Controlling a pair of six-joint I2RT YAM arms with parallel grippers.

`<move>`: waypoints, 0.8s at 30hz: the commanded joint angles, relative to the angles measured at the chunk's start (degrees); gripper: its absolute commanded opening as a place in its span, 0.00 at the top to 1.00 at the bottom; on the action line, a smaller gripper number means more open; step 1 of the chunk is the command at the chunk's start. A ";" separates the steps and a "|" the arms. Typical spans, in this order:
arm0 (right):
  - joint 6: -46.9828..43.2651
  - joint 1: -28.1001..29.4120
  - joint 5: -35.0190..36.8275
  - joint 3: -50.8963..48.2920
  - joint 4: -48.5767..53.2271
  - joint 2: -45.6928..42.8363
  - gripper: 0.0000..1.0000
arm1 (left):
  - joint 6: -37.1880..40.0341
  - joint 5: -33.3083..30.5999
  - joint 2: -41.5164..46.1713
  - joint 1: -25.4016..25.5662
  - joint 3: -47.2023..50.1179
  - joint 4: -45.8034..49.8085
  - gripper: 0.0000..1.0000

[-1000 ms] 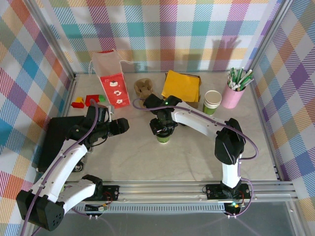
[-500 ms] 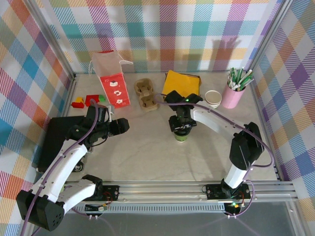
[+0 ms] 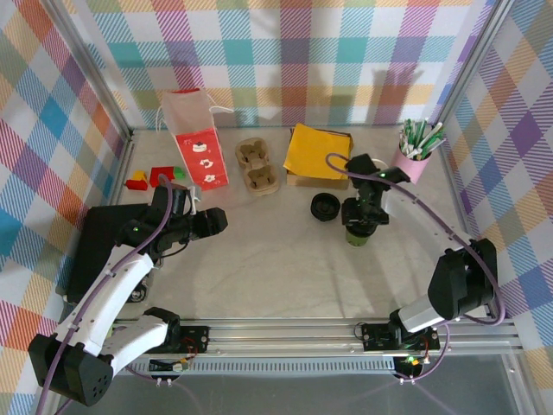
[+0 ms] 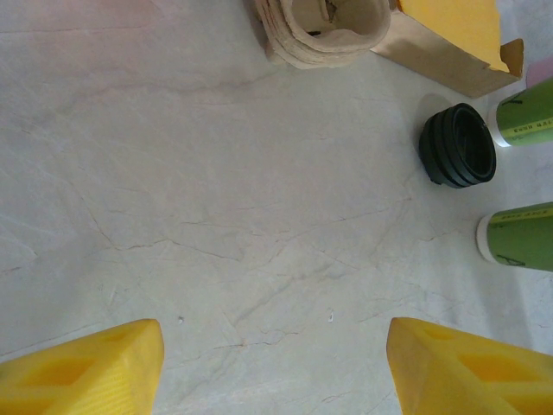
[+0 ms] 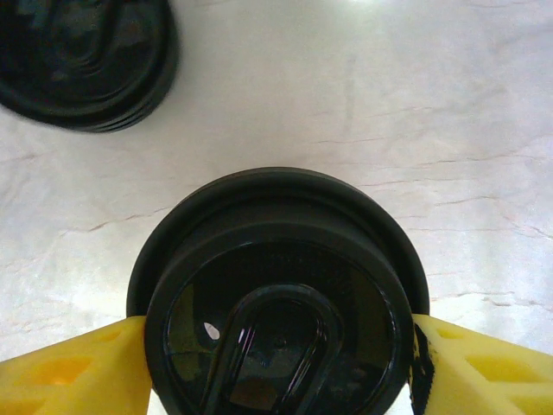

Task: Pack the takeout coffee

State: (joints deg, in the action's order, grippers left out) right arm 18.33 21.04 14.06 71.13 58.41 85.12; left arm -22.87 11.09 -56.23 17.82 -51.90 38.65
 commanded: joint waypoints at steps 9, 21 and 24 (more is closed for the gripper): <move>-4.85 -14.57 -3.23 -1.71 -5.70 -2.03 0.30 | 0.65 1.59 -0.90 -0.33 -1.89 -1.12 0.31; -7.09 -24.70 -3.78 1.61 -8.66 2.68 0.29 | 0.82 1.38 -0.99 -0.35 -1.82 -1.03 0.31; -7.27 -26.28 -4.25 2.74 -9.19 4.00 0.29 | 0.88 1.39 -1.15 -0.33 -1.89 -0.95 0.31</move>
State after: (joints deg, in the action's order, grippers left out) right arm 12.36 -4.05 10.61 71.81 49.67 87.92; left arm -22.85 11.53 -57.01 17.82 -52.05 38.63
